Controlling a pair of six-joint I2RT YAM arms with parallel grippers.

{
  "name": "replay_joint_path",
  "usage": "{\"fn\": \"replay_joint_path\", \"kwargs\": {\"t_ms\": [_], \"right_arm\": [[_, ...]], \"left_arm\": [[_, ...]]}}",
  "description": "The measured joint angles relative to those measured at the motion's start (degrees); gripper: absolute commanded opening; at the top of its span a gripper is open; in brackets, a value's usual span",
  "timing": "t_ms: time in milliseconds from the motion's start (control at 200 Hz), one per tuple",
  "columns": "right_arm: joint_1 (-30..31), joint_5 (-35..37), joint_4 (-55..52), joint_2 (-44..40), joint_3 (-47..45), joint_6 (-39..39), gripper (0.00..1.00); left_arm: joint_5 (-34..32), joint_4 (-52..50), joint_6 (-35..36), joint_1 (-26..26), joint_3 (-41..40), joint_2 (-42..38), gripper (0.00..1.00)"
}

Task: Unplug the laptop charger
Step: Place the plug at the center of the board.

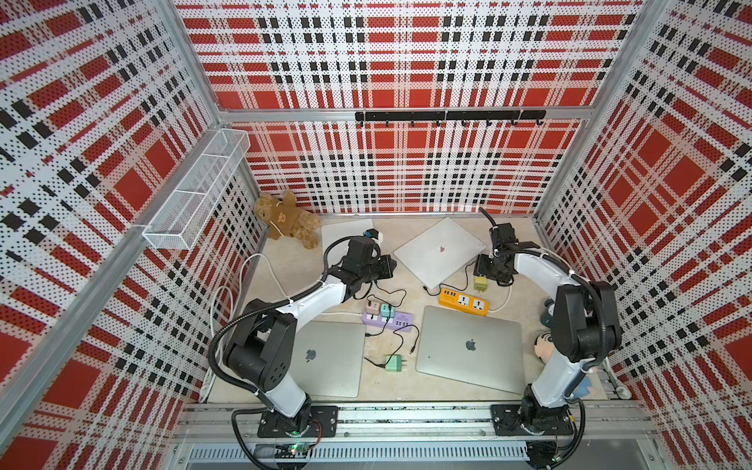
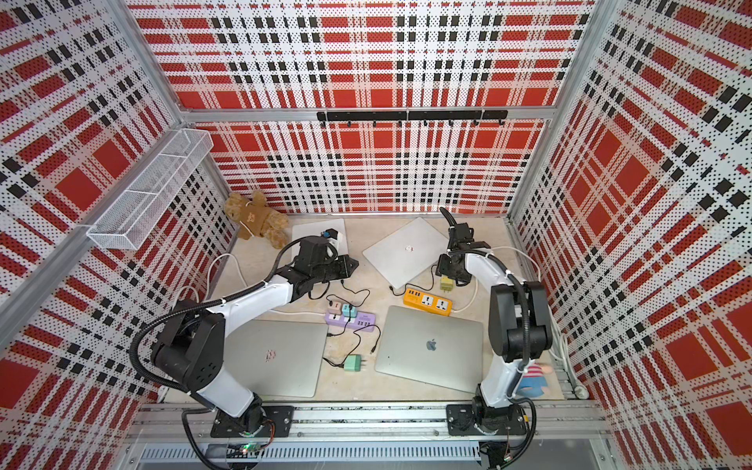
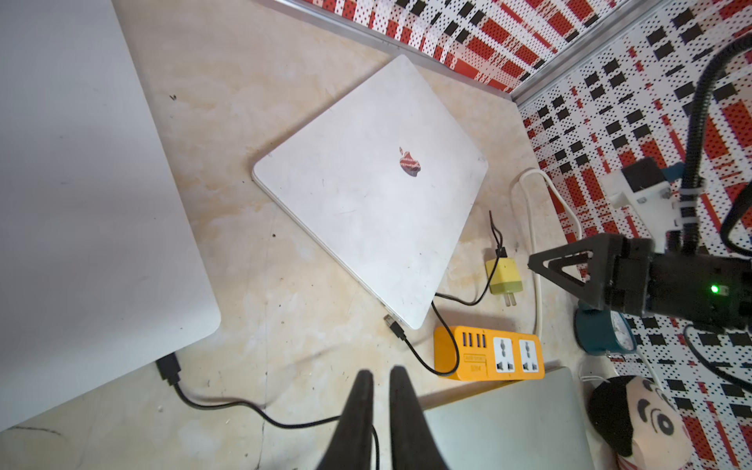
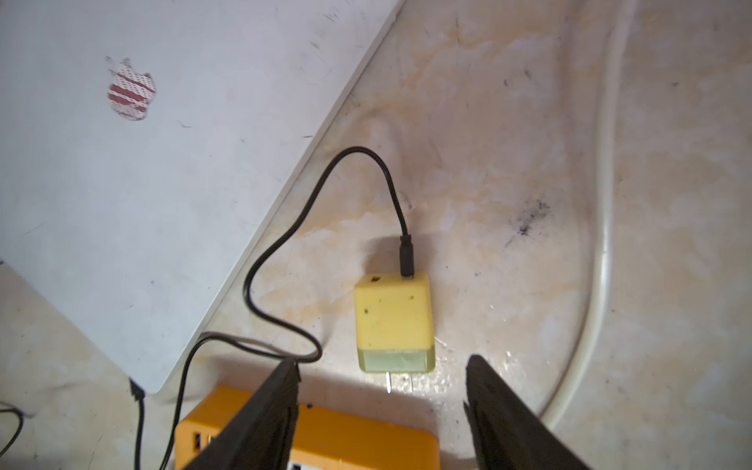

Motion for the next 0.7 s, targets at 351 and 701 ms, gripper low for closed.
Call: {"fn": "replay_joint_path", "kwargs": {"t_ms": [351, 701], "right_arm": [[3.54, 1.14, 3.98, -17.66, -7.65, -3.15, 0.68], [12.07, 0.85, 7.23, -22.43, -8.79, -4.57, 0.66]], "left_arm": [[-2.23, -2.56, -0.52, 3.15, -6.67, -12.35, 0.16], [-4.17, -8.13, -2.8, 5.68, -17.33, -24.57, 0.16]]}}
